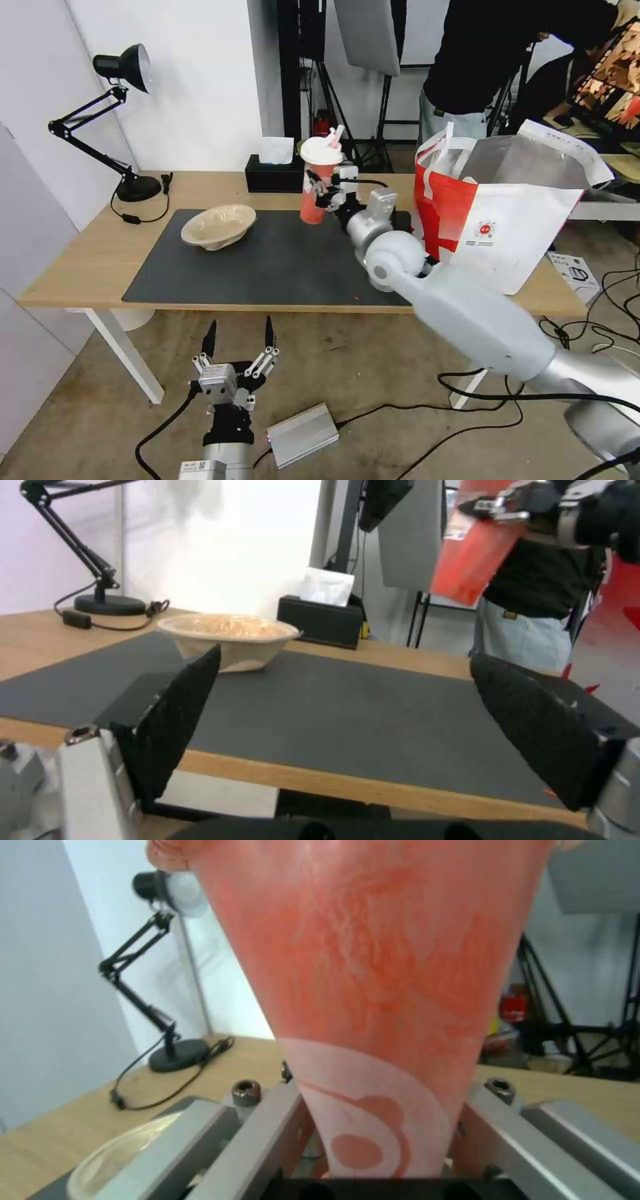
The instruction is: Pick up the trash from the table and place it into the takeout bag.
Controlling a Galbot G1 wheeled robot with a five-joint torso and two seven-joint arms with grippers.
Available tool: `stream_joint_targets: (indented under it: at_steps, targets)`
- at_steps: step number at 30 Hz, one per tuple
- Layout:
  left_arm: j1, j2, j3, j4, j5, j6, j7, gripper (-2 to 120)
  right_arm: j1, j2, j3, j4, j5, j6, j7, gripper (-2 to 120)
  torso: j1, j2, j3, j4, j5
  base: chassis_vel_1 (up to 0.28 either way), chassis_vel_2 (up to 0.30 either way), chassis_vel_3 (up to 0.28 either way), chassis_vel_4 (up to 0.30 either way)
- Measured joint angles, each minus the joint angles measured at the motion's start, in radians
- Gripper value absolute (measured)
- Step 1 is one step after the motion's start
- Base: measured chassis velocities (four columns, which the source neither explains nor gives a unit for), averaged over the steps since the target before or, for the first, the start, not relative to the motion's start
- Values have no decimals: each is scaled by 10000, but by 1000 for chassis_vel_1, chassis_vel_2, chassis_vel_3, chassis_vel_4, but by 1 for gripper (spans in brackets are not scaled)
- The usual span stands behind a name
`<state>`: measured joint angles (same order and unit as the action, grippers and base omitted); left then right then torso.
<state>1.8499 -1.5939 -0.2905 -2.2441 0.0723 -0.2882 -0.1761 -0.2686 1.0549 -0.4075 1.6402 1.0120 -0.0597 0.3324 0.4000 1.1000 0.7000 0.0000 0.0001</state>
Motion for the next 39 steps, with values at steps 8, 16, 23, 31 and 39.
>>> stream_joint_targets:
  at_steps: [8,16,23,31,39]
  targets:
    - [-217,9,285,54,-136,59,1,100,195,-1334,626,1068,800,-275,494,8,0,-1,0,1,0,0,0,0,0]
    - [-262,11,415,54,-111,78,-7,100,478,-2207,1003,1719,1378,-540,837,8,0,-1,0,1,-1,0,0,0,0]
    - [-215,14,411,34,-27,53,16,100,648,-2913,1338,2137,1779,-761,937,8,0,-1,0,0,0,0,0,0,0]
    - [-185,17,475,1,77,38,-84,100,773,-3420,1755,2524,2260,-1038,1200,8,0,0,0,0,0,0,0,0,0]
    - [-186,26,534,10,186,38,-104,100,1135,-4179,2183,2611,2881,-1212,1246,8,0,0,-1,0,-1,0,0,0,0]
